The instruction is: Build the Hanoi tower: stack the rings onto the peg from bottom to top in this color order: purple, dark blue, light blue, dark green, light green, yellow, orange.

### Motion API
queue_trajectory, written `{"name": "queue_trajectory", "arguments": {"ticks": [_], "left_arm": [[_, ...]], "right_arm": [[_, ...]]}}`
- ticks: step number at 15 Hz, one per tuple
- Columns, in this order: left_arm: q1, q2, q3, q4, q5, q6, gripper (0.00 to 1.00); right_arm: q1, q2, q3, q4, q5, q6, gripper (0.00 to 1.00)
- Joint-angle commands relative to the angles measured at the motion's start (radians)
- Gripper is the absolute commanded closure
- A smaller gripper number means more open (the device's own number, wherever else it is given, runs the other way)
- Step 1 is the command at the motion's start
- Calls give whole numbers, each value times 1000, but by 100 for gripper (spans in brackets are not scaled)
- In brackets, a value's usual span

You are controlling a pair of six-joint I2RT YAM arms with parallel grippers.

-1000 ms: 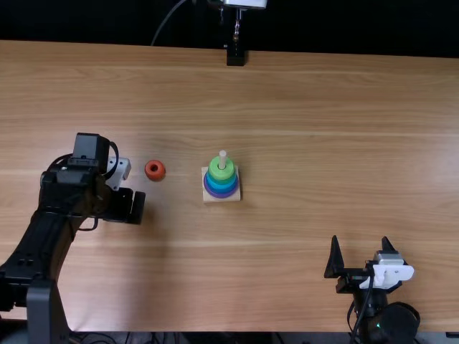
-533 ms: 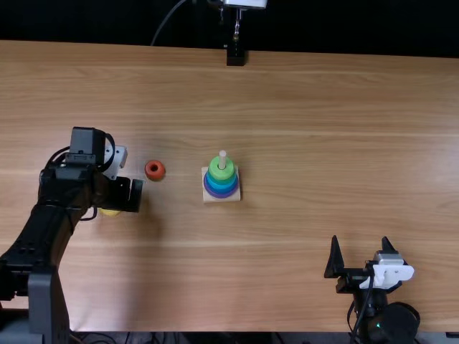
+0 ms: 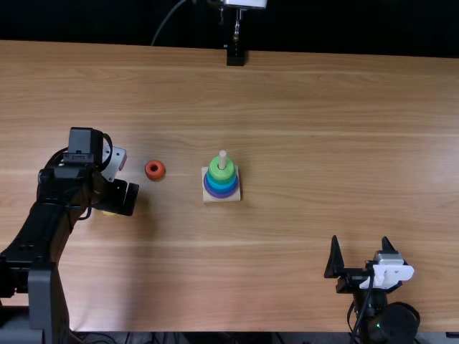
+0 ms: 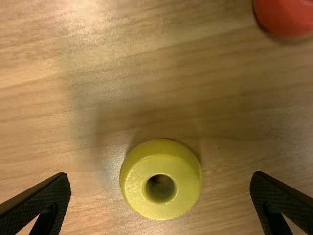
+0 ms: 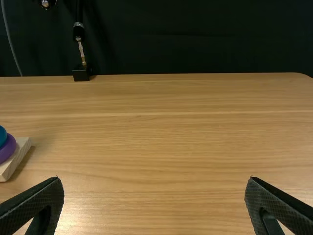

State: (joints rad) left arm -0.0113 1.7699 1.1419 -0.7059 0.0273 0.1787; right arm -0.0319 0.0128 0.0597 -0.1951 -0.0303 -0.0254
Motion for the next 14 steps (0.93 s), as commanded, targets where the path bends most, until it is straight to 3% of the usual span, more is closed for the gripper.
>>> {"name": "queue_trajectory", "arguments": {"ticks": [1,13,14], "left_arm": [[17,31,25,-3,8,20,0],[20,92,33,-21,15,24,0],[20,92,33,-23,15,22,33]], "right_arm": [[-6,-13,-41,-71,-8,0,0],[-6,-13,-41,-71,-8,0,0],[-6,-13,-41,-71,-8,0,0]]}}
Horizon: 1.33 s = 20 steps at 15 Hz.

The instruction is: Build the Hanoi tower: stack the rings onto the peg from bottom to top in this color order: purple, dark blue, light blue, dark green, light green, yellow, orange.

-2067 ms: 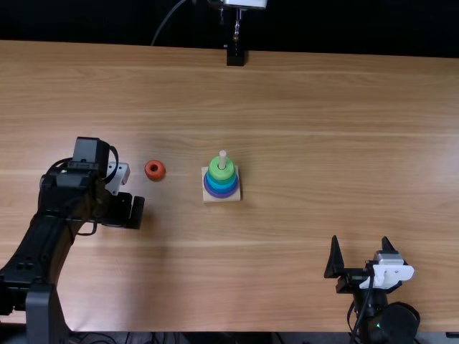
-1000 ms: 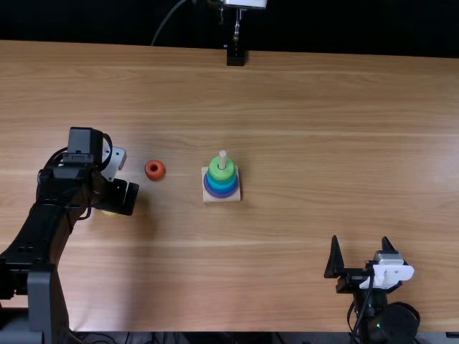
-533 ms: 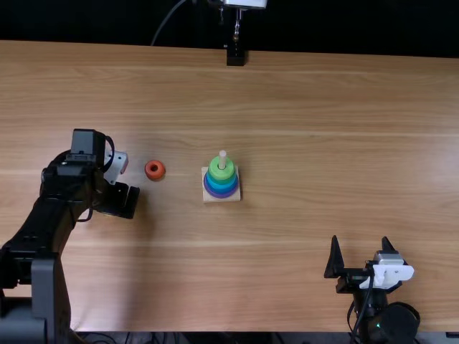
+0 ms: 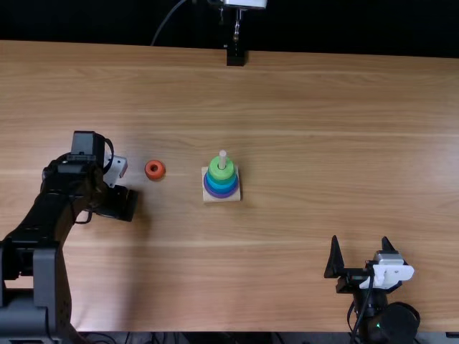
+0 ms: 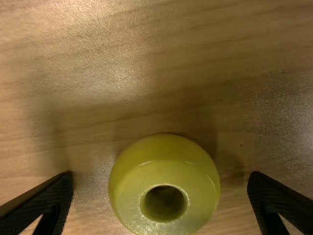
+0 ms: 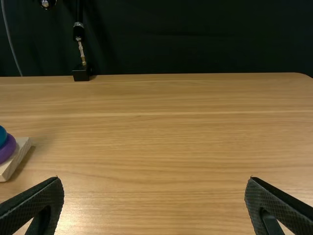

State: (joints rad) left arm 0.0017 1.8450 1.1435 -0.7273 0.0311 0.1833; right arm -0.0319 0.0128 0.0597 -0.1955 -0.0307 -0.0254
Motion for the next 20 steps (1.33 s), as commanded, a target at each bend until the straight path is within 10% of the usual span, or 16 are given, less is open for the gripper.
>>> {"name": "queue_trajectory", "arguments": {"ticks": [1,3,8,13,17,20], "left_arm": [[7,17,30,0,11,16,67],[7,16,27,-2,11,10,99],[4,7,82,-37,2,16,100],[-14,-17,367,-432,4,3,100],[-108,7,657,-720,11,-5,100],[-200,62,817,-745,11,-93,100]], "right_arm": [[-6,-13,-41,-71,-8,0,0],[-6,-13,-41,-71,-8,0,0],[-6,-13,-41,-71,-8,0,0],[-6,-13,-41,-71,-8,0,0],[-6,-13,-41,-69,-8,0,0],[-6,-13,-41,-71,-8,0,0]]}}
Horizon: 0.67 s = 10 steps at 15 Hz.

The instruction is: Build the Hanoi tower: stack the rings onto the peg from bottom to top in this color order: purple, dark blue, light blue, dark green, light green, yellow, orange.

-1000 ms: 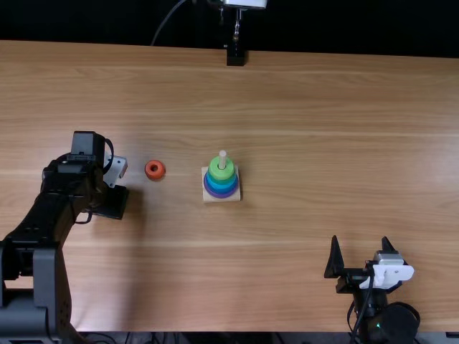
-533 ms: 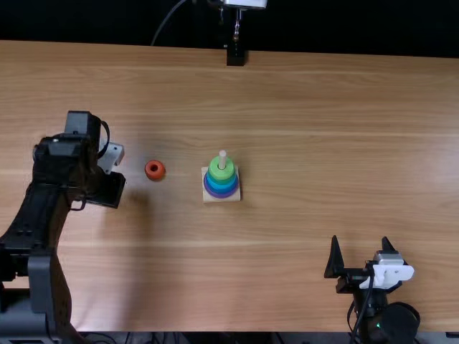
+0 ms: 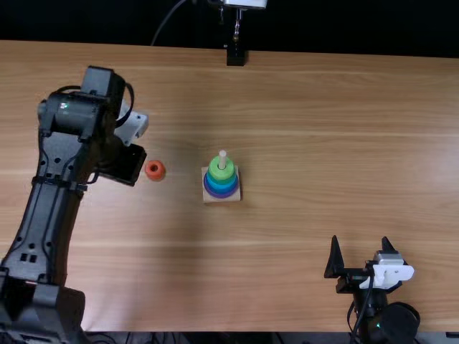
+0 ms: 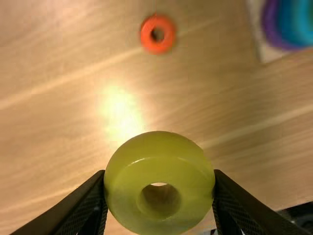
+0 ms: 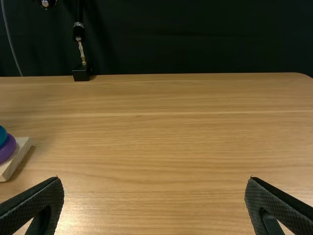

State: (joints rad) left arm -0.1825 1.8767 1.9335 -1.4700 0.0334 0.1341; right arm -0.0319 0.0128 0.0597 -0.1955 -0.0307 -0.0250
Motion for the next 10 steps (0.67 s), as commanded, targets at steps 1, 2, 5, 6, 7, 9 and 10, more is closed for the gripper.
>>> {"name": "queue_trajectory", "arguments": {"ticks": [1,2,5,6,7,9,10], "left_arm": [[-51,50,71,-6,9,-77,100],[-86,75,113,-8,9,-103,100],[-178,154,240,-8,9,-165,100],[-199,177,283,-10,11,-176,100],[-219,197,321,-12,11,-187,100],[-247,237,378,-17,11,-222,100],[-262,246,392,-17,11,-233,100]], "right_arm": [[-6,-13,-41,-71,-8,-1,0],[-6,-13,-41,-71,-8,-1,0],[-6,-13,-41,-71,-8,-1,0],[-6,-13,-41,-71,-8,-1,0],[-6,-13,-41,-69,-8,-1,0],[-6,-13,-41,-71,-8,-1,0],[-6,-13,-41,-69,-8,-1,0]]}}
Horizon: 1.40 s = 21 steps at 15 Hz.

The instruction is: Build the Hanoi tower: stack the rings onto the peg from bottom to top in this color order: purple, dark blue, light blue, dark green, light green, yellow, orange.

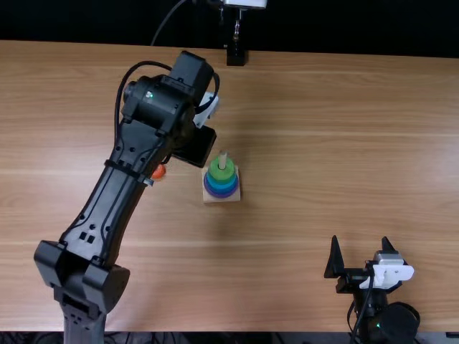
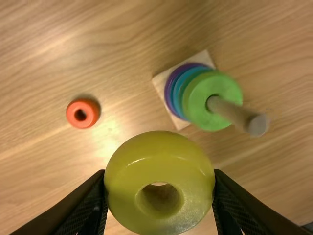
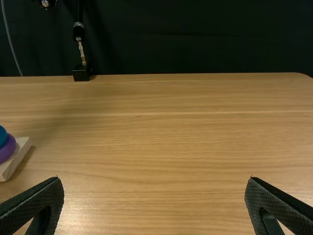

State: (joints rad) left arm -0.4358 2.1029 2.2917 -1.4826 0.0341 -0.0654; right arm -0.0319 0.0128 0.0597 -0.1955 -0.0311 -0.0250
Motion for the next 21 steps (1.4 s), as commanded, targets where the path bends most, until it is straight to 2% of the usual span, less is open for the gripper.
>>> {"name": "queue_trajectory", "arguments": {"ticks": [1,7,11,21], "left_arm": [[-21,32,43,-5,10,-36,100],[-70,94,134,-12,10,-43,100],[-72,117,169,-14,25,-91,100],[-107,143,173,-14,27,-91,100]], "right_arm": [[-6,-13,-41,-69,-8,-1,0],[-6,-13,-41,-71,-8,-1,0],[-6,-13,-41,-69,-8,-1,0],[-6,-13,-41,-69,-8,-1,0]]}}
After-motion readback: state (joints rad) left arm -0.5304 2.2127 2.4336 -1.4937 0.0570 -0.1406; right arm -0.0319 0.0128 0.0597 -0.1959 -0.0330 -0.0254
